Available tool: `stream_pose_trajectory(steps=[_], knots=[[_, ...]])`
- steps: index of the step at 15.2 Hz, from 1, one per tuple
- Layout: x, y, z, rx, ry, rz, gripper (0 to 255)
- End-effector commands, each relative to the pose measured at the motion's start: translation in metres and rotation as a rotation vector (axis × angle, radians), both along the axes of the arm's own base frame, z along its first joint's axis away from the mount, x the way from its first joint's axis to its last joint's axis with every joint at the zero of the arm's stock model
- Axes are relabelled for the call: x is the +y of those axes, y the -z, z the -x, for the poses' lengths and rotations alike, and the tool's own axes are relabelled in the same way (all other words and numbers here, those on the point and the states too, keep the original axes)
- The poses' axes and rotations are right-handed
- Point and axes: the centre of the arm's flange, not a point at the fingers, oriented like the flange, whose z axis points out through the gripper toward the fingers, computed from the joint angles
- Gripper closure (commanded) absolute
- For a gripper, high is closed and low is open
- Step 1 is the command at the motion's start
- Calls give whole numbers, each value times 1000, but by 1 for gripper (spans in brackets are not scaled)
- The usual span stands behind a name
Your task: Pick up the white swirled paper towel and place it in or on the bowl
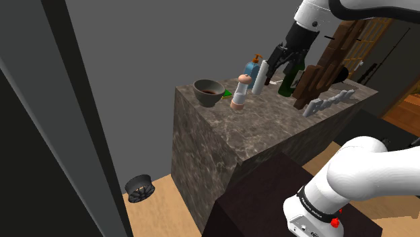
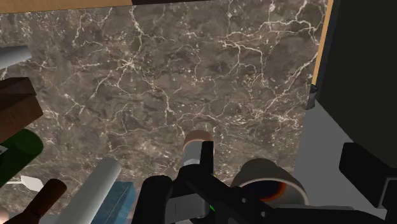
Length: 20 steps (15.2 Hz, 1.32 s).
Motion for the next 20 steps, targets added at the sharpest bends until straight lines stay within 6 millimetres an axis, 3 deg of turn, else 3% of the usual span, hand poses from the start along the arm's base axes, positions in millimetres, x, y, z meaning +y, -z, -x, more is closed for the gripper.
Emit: stream_pose_trajectory(steps=[1, 20], knots=[[0, 0, 0, 0, 0, 0, 0], [-220, 33, -121, -17, -54, -17, 0]])
